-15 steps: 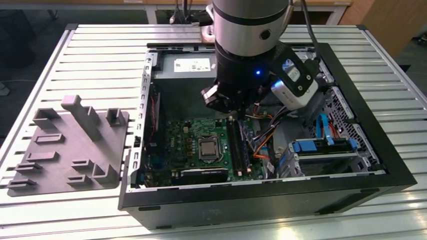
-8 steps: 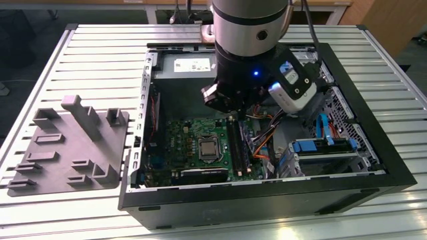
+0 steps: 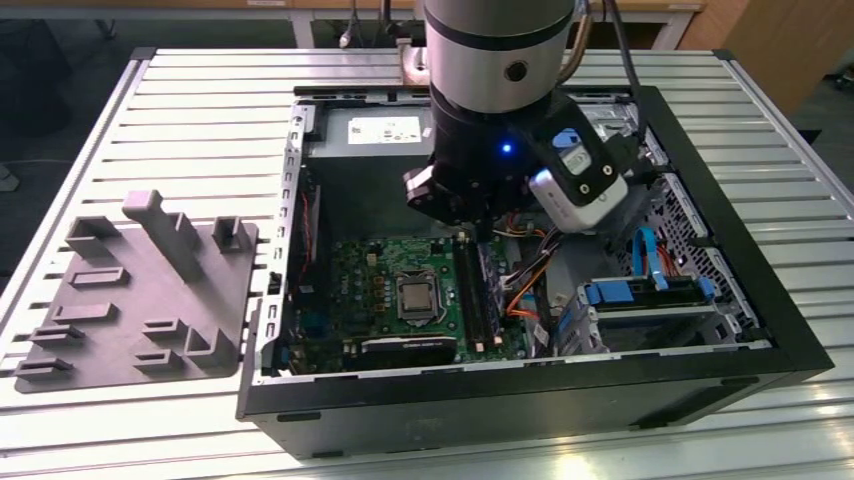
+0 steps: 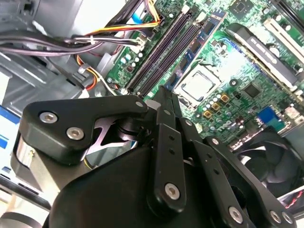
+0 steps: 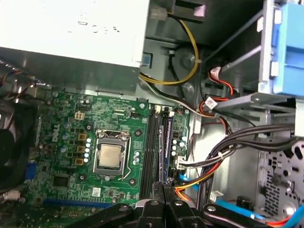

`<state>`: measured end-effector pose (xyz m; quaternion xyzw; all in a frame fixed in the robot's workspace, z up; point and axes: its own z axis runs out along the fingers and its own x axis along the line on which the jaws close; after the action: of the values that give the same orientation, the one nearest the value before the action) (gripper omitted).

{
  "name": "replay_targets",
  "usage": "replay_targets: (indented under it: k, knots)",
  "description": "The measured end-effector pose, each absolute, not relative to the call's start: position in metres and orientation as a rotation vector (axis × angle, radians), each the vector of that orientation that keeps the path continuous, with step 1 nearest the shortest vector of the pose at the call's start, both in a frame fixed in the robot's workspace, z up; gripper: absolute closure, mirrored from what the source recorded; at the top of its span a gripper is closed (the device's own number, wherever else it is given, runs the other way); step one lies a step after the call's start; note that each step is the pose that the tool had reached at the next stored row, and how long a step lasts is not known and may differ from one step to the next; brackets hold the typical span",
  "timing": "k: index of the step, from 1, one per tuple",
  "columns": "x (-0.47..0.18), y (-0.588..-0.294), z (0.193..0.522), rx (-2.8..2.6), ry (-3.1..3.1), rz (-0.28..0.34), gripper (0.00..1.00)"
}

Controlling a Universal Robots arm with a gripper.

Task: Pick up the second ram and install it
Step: 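Insert the second ram into the second slot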

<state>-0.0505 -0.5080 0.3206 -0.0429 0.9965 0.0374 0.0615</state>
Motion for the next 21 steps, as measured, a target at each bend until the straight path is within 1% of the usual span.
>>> replay_targets:
  k: [21]
  knots:
    - [-0.0505,-0.5081,0.3189,0.25,2.998,0.088,0.88]
